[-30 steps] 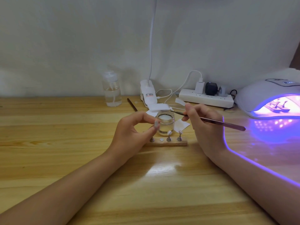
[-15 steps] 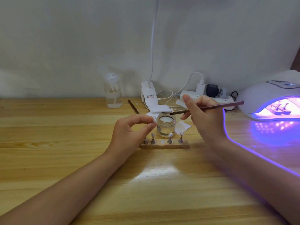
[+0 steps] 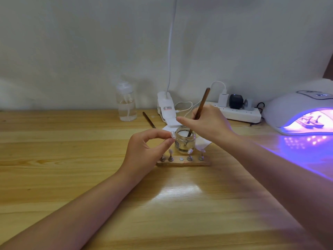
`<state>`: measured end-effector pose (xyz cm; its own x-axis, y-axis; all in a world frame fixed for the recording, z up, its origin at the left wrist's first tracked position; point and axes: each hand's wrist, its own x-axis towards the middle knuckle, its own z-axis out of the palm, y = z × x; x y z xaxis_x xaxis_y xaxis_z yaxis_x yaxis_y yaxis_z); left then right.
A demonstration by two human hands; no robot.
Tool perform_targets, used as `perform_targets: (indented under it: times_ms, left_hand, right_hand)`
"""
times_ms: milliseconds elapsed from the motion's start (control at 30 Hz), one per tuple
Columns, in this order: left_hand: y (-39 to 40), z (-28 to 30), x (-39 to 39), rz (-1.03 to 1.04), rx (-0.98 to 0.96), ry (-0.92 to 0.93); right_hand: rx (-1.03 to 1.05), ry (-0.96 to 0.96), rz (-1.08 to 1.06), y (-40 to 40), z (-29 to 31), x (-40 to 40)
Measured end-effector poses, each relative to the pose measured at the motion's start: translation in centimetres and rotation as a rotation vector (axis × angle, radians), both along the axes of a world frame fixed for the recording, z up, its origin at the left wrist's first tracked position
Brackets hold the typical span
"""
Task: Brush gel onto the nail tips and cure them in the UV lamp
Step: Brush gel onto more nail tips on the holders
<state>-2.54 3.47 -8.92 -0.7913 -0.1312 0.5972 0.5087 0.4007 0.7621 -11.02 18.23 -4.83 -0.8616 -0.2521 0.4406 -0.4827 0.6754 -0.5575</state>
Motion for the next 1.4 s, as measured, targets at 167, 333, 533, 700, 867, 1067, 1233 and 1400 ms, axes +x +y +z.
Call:
perform_targets:
  times_ms: [167,333,533,700,867,1067,1233,1400]
  left_hand:
    - [0.0,0.0,0.0,0.002,0.004,-0.006]
    - [0.0,0.0,0.0,0.011,0.013,-0.025]
    - [0.0,0.1,0.1,0.007,0.007,-0.039]
    - [0.0,0.1,0.1,-0.002,0.005,-0.04]
    - [0.1,0.1,0.1,0.006,-0.005,-0.042]
    - [0.0,0.0,0.1,0.007,0.001,-0.041]
    - [0.0,0.1,0.2,0.003,-0.003,-0.041]
    - [0.1,0.1,0.2,0.01,-0.005,-0.054]
  right_hand:
    - [-0.109,0.031,-0.001,0.5,0.6,0.0]
    - [-0.296,-0.047,-0.048,1.9,0.7,-0.3]
    - [-0.437,-0.143,-0.065,2.6,-0.1,-0.4]
    - [-0.496,-0.175,-0.077,3.0,-0.3,-0.3]
    - [-0.531,-0.185,-0.127,3.6,0.1,-0.5]
    - [-0.6,-0.175,-0.205,3.9,0.1,-0.7]
    - [-0.684,-0.225,-0.182,3.5,0.2,-0.6]
    - [-0.684,-0.286,-0.162,3.2,-0.2,-0.4]
